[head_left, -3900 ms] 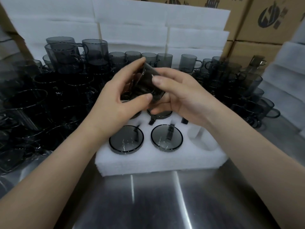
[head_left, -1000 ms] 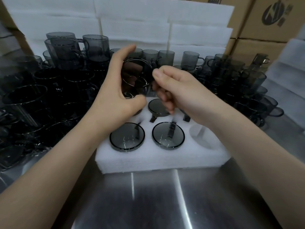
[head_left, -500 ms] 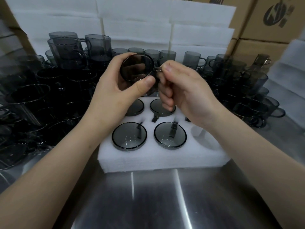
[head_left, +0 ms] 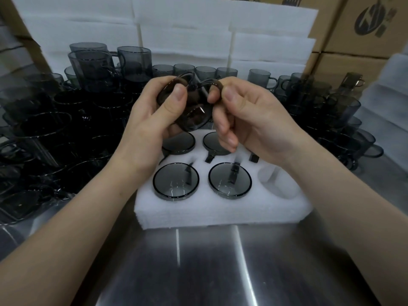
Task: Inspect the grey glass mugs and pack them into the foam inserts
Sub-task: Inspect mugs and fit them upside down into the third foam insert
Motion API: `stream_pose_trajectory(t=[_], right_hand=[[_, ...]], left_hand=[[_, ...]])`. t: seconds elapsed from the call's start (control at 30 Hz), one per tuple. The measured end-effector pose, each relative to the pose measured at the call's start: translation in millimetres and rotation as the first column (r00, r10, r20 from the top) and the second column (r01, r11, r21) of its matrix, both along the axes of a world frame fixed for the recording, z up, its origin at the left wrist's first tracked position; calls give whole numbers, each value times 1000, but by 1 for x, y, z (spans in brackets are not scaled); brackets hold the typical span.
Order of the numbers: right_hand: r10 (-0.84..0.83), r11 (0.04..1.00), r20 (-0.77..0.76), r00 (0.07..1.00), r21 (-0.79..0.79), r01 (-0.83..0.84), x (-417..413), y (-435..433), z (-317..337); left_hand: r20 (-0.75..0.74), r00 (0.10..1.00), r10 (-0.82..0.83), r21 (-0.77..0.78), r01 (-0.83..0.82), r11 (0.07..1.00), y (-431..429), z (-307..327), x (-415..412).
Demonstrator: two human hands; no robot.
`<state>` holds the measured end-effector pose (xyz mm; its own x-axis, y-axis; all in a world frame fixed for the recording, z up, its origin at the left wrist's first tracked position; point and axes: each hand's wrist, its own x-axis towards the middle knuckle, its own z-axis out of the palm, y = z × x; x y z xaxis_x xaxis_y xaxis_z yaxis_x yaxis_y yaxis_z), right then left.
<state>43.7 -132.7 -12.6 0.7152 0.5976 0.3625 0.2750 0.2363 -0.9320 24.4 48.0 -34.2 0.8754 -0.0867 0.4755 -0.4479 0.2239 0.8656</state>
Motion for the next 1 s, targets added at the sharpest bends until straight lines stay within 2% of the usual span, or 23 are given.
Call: stream_pose_trajectory(t=[0.07,0.2,0.33,0.43,0.5,0.57,0.7,0.83,0.93,1.0], right_hand=[[-8,1000,28,1000,-7,9,1,-1,0],[-124,991,84,989,-42,127,2,-2,-2],[-103,993,48,994,-55,106,1,-1,-2],[-99,987,-9,995,-128,97,0,-2,1],[-148,970,-51,988,-200,135,1,-1,0],[-196,954,-43,980,-237,180,1,2,-2],[-241,948,-37,970,-223,227,3,3,-3],[-296,929,48,954,-219,300,3,2,-6],[-316,929,90,944,-174,327,1,3,-5],[-310,942,66,949,-116,316,-1,3,-4]], left_hand=[[0,1000,-18,-16,18,1000,-1,0,-1],[-7,1000,-26,1,26,1000,-1,0,-1],[-19,1000,10,52,-9,999,-1,0,1],[47,997,54,151,-60,987,-2,1,0],[131,989,67,262,-100,960,-4,2,-2],[152,986,69,310,-114,944,-5,2,-3],[188,977,102,328,-160,931,-4,2,-3],[222,966,135,336,-206,919,-3,1,-2],[201,970,139,324,-200,925,-3,1,-1],[169,978,121,294,-167,941,-3,2,-2]])
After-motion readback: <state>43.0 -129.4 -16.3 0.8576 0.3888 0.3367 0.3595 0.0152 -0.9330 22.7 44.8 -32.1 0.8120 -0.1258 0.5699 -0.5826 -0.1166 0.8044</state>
